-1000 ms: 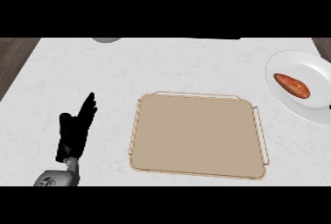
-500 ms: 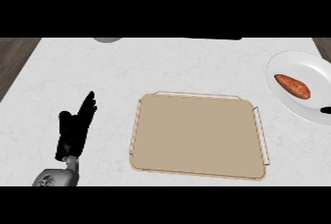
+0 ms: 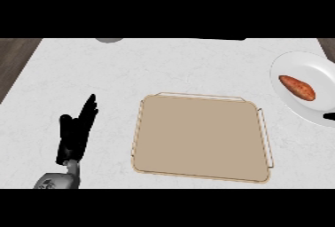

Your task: Pick the sweet potato from the tray and place it in the plate

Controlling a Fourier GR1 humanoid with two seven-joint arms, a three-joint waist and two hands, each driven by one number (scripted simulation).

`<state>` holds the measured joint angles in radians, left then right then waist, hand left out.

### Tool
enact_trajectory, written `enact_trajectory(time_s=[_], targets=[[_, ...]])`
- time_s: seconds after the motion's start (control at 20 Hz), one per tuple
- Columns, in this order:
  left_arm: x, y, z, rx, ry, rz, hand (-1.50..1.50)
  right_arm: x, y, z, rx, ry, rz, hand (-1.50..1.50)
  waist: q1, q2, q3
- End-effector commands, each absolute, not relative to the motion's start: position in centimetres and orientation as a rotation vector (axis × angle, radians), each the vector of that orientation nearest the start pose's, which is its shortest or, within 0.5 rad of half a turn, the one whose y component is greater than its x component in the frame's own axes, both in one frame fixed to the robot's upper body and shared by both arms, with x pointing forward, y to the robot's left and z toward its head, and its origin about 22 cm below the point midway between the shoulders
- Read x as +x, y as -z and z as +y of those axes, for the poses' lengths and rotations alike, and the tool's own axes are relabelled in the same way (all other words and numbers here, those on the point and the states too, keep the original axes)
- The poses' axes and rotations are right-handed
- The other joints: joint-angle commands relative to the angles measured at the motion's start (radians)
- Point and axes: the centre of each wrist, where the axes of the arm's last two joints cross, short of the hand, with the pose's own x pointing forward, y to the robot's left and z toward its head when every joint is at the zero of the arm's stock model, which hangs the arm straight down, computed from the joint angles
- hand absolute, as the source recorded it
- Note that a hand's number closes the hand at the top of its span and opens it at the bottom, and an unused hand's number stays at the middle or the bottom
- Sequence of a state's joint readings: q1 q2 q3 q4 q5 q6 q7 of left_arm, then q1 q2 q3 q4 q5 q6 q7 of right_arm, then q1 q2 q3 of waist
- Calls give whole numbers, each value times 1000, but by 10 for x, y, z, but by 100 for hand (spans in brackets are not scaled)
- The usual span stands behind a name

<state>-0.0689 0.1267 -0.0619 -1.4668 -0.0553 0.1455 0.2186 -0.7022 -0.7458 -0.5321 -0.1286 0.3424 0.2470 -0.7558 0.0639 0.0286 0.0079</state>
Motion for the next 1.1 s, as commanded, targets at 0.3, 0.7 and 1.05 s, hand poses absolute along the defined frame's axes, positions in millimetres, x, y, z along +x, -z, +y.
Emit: enact_trajectory(time_s=[0.3, 0.7, 1.05], targets=[[263, 4, 238, 217, 77, -1330, 0, 292, -50, -529, -558, -188, -1589, -150, 4, 4, 2], [263, 2, 236, 196, 82, -1325, 0, 275, -44, -539, -631, -167, -1567, -150, 1, 4, 3], [254, 12, 230, 196, 88, -1328, 0, 266, -46, -548, -643, -108, -1610, -150, 6, 3, 3]])
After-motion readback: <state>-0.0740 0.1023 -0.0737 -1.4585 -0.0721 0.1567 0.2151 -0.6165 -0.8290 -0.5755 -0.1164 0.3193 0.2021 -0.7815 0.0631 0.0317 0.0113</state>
